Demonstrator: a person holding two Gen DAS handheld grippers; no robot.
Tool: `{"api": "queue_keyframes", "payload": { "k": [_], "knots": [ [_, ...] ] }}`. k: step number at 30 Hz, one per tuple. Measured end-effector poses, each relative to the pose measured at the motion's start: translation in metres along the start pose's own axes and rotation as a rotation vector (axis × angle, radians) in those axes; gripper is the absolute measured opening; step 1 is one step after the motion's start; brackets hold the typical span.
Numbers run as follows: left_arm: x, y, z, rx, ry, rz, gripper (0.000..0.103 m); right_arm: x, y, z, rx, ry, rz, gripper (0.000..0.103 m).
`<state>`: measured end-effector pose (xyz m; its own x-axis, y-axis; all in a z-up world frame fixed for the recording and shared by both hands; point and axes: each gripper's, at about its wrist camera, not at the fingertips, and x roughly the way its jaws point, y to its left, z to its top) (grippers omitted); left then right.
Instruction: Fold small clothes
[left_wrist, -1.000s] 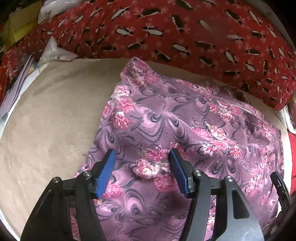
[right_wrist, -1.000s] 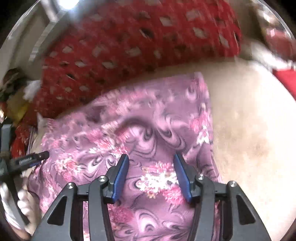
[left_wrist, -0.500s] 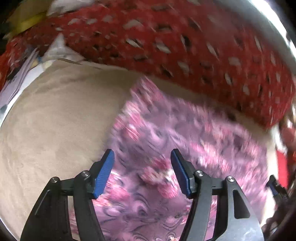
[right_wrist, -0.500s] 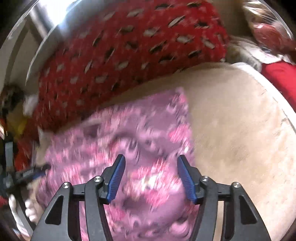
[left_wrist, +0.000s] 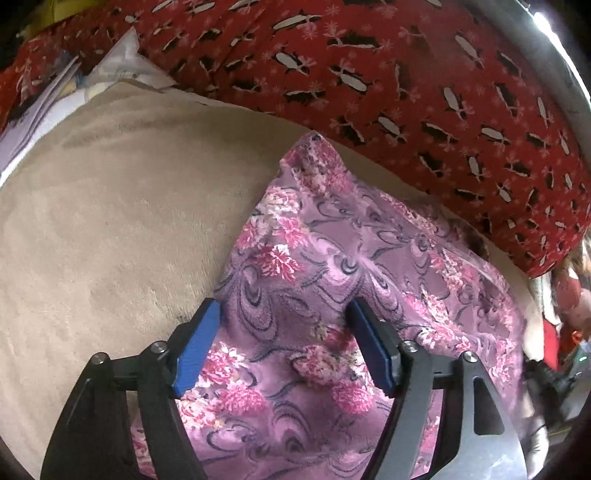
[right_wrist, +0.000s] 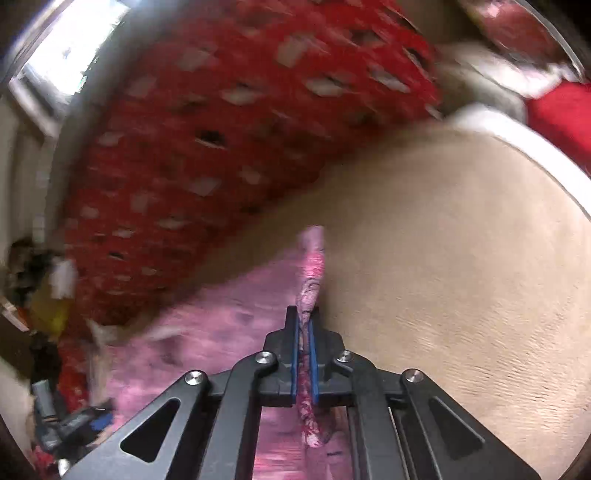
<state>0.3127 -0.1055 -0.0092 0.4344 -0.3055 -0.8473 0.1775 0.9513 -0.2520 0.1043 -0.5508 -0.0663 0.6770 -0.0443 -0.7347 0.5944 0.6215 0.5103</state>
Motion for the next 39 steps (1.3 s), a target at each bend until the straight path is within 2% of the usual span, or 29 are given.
{"api": "queue_keyframes", "payload": {
  "k": [1, 2, 4, 6, 7, 8, 10, 12, 16, 18, 19, 20, 21, 22, 23, 26, 29, 34, 36, 37, 39],
  "knots": [
    [-0.003, 0.002, 0.001, -0.005, 0.003, -0.009, 0.072, -0.007, -0.004, -0.003, 0.028, -0.042, 0.028, 0.003],
    [-0.008, 0.006, 0.004, -0.02, 0.003, -0.029, 0.072, -0.013, -0.004, -0.003, 0.036, -0.073, 0.03, 0.013],
    [-0.015, 0.017, 0.014, -0.062, 0.006, -0.07, 0.072, -0.027, 0.002, -0.006, 0.036, -0.147, 0.045, 0.015],
    [-0.016, 0.028, 0.03, -0.108, 0.031, -0.107, 0.072, -0.027, 0.006, -0.004, 0.041, -0.141, 0.099, 0.03],
    [-0.014, 0.033, 0.041, -0.117, 0.058, -0.122, 0.072, -0.022, 0.007, -0.003, 0.05, -0.12, 0.118, 0.046],
    [-0.01, 0.037, 0.054, -0.119, 0.088, -0.128, 0.072, -0.016, 0.008, -0.003, 0.053, -0.11, 0.114, 0.049],
    [-0.003, 0.038, 0.071, -0.11, 0.116, -0.133, 0.072, -0.004, 0.009, -0.002, 0.058, -0.093, 0.096, 0.049],
    [0.011, 0.03, 0.086, -0.053, 0.161, -0.139, 0.072, 0.003, 0.007, -0.002, 0.074, -0.075, 0.099, 0.049],
    [0.046, 0.013, 0.09, 0.033, 0.263, -0.107, 0.072, 0.005, 0.005, -0.001, 0.068, -0.066, 0.118, 0.049],
    [0.058, 0.008, 0.085, 0.029, 0.306, -0.134, 0.07, 0.004, 0.003, 0.001, 0.062, -0.058, 0.13, 0.05],
    [0.057, 0.006, 0.083, 0.026, 0.301, -0.147, 0.062, 0.002, 0.003, 0.002, 0.05, -0.054, 0.131, 0.05],
    [0.054, 0.003, 0.082, 0.033, 0.281, -0.154, 0.036, 0.002, 0.005, 0.003, 0.029, -0.053, 0.132, 0.039],
    [0.048, -0.001, 0.081, 0.051, 0.259, -0.147, 0.017, 0.002, 0.008, 0.004, 0.003, -0.05, 0.14, 0.024],
    [0.043, -0.002, 0.081, 0.057, 0.24, -0.146, 0.014, 0.003, 0.012, 0.006, -0.022, -0.039, 0.14, 0.005],
    [0.034, -0.002, 0.083, 0.051, 0.211, -0.162, 0.01, 0.0, 0.016, 0.007, -0.044, -0.047, 0.14, 0.004],
    [0.019, 0.008, 0.092, -0.012, 0.15, -0.217, 0.007, -0.023, 0.024, 0.012, -0.056, -0.14, 0.236, 0.004],
    [0.024, 0.016, 0.097, -0.061, 0.133, -0.201, 0.006, -0.033, 0.019, 0.02, -0.017, -0.199, 0.264, 0.004],
    [0.055, 0.016, 0.085, -0.041, 0.159, -0.065, 0.006, 0.002, -0.002, 0.02, 0.037, -0.117, 0.153, 0.004],
    [0.056, 0.015, 0.084, -0.043, 0.157, -0.055, 0.006, 0.019, -0.009, 0.015, 0.058, -0.058, 0.114, 0.004],
    [0.054, 0.017, 0.084, -0.043, 0.158, -0.057, 0.006, 0.02, -0.01, 0.015, 0.07, -0.062, 0.12, 0.003],
    [0.043, 0.017, 0.086, -0.041, 0.151, -0.059, 0.007, 0.012, -0.006, 0.019, 0.064, -0.066, 0.099, 0.01]
  ]
}}
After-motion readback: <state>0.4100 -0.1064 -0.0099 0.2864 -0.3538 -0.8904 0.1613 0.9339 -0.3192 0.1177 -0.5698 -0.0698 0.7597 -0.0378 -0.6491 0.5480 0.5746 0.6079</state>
